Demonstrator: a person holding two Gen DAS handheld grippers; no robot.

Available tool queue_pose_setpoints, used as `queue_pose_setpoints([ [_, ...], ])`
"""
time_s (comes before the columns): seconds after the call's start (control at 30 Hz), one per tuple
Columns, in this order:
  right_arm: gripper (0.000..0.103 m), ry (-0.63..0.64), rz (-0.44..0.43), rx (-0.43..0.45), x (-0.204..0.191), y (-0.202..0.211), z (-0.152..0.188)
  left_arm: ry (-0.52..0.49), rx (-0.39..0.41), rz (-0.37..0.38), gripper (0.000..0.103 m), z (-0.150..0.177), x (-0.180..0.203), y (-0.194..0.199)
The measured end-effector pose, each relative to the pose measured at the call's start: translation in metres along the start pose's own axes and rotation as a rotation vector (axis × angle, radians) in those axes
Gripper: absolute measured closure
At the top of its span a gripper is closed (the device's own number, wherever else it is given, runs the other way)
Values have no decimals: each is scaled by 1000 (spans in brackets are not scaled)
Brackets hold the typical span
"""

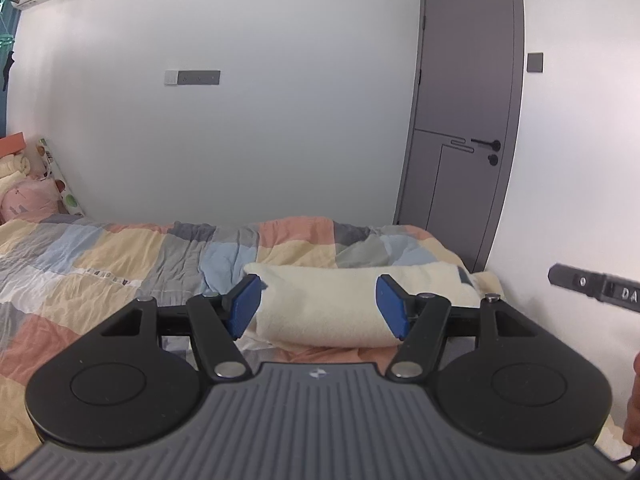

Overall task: Fold large clothes
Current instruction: 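Open both grippers and release the rolled sweater on the quilt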

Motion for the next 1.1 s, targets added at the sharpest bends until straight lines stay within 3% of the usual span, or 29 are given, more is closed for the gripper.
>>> queue_pose_setpoints([
  [0.37,51,27,13,-78,-8,1,38,24,-17,8,34,23,-5,-11],
  [0.8,51,71,5,-123,-23,-14,61,-7,-11,-55,34,39,-3,-14],
  [1.1,51,72,22,-126,-22,-17,62,17,-46,-57,34,48,-13,-30],
])
Point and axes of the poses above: each gripper's, at about its wrist camera, not at the fingertips, and y roughly against the way its jaws point, x to its right, z to its underside, the point moved 5 cm from there along -y, roughly the way its jaws point, and after that the axes turned 11 degrees about -x, right-handed, at the moved point
